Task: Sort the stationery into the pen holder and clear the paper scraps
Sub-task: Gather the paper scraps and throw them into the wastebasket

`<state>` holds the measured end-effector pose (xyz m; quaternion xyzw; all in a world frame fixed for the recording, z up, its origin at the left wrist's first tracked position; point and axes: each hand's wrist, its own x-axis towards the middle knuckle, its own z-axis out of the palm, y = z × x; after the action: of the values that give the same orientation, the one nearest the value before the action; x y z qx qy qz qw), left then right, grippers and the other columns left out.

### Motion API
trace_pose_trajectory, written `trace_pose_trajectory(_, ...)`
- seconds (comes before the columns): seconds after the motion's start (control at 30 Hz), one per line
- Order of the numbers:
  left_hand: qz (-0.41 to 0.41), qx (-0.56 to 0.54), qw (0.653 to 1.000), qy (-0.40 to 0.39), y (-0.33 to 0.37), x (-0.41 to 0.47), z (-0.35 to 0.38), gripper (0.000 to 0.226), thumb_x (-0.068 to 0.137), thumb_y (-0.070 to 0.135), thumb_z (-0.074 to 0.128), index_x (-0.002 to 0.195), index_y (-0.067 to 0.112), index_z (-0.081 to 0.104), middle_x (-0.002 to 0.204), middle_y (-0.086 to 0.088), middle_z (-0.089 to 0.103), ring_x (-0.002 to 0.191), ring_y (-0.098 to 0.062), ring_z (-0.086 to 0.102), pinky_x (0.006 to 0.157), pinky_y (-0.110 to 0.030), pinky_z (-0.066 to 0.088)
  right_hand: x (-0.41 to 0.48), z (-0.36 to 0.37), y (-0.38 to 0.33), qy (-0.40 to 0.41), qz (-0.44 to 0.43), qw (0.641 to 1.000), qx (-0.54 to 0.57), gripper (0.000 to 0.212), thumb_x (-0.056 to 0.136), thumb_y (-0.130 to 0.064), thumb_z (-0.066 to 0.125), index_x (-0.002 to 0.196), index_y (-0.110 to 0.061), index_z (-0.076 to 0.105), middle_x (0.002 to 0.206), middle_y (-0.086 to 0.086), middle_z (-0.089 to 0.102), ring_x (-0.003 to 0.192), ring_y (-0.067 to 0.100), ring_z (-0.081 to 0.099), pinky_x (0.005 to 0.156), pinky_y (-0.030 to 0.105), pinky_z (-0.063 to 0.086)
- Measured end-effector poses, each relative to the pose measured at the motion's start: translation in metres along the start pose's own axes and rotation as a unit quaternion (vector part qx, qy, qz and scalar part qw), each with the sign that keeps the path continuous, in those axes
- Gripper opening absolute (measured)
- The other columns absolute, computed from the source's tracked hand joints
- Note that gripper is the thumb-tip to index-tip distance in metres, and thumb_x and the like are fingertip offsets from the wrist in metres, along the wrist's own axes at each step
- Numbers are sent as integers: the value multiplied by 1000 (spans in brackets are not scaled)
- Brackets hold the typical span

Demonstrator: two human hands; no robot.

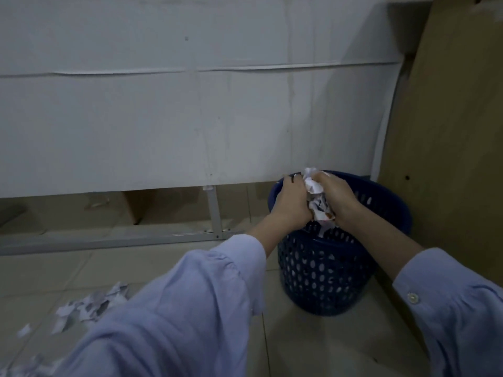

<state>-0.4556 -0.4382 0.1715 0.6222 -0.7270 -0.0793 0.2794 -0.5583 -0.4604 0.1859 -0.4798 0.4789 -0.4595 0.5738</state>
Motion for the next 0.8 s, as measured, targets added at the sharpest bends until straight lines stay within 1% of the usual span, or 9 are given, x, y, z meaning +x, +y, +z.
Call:
trace_pose_trajectory(0.13, 0, 3, 999, -43, 2, -1, 14, 58, 84, 10, 62, 134, 1, 33, 129, -18, 41, 114, -30, 43, 90, -32, 40, 9, -17, 16, 30, -7, 998, -45, 18, 93, -22, 52, 82, -17, 66, 87, 7, 68, 76, 19, 63, 68, 27, 50)
trace_pose_trajectory(0.23, -8, 18, 996, -84, 3, -2, 18, 70, 81, 9, 66, 139, 2, 28, 131, -18, 40, 117, -32, 44, 94, -37, 42, 14, -25, 24, 45, 0, 996, -78, 16, 92, -21, 53, 94, -11, 65, 85, 6, 67, 73, 17, 63, 59, 24, 47)
trace_pose_trajectory(0.3, -15, 11, 995, -95, 2, -3, 20, 67, 80, 8, 66, 136, 3, 32, 127, -18, 46, 114, -32, 48, 95, -40, 44, 17, -26, 28, 50, 13, 995, -89, 21, 92, -20, 54, 104, -6, 62, 89, 9, 67, 76, 20, 64, 61, 26, 50)
trace_pose_trajectory(0.4, -27, 17, 995, -97, 0, -4, 20, 56, 78, 11, 67, 126, 4, 40, 117, -16, 55, 106, -33, 54, 91, -47, 46, 19, -27, 30, 61, 41, 992, -104, 30, 92, -18, 50, 116, -2, 58, 108, 18, 64, 93, 29, 63, 75, 34, 54)
trace_pose_trajectory(0.5, -29, 14, 995, -90, -1, -8, 18, 43, 77, 16, 68, 112, 3, 46, 109, -15, 58, 100, -33, 56, 87, -47, 48, 19, -24, 29, 58, 60, 991, -106, 33, 94, -19, 46, 122, -3, 55, 117, 19, 60, 94, 28, 58, 67, 29, 47)
trace_pose_trajectory(0.6, -21, -3, 997, -78, -2, -13, 16, 41, 77, 22, 69, 108, 4, 49, 107, -15, 57, 98, -31, 55, 86, -47, 48, 17, -20, 25, 51, 82, 990, -102, 37, 96, -29, 47, 129, -12, 48, 111, 10, 58, 91, 24, 59, 71, 32, 50)
trace_pose_trajectory(0.7, 2, 5, 998, -62, -6, -19, 10, 42, 81, 24, 66, 114, 4, 50, 113, -15, 53, 105, -31, 52, 90, -46, 46, 17, -16, 20, 35, 111, 987, -110, 48, 96, -40, 46, 133, -11, 49, 126, 11, 57, 108, 28, 58, 96, 42, 49)
trace_pose_trajectory(0.73, 8, 10, 998, -58, -9, -21, 7, 44, 83, 24, 65, 119, 4, 49, 117, -15, 52, 108, -31, 51, 91, -45, 46, 16, -14, 18, 28, 122, 986, -109, 52, 95, -44, 46, 134, -10, 49, 128, 11, 57, 109, 28, 58, 97, 41, 48)
trace_pose_trajectory(0.8, 23, 27, 998, -57, -12, -25, 1, 48, 84, 19, 62, 127, 4, 45, 124, -15, 48, 113, -31, 49, 94, -44, 45, 12, -11, 13, 15, 139, 983, -121, 59, 93, -53, 45, 133, -9, 50, 123, 12, 59, 101, 27, 59, 84, 35, 50)
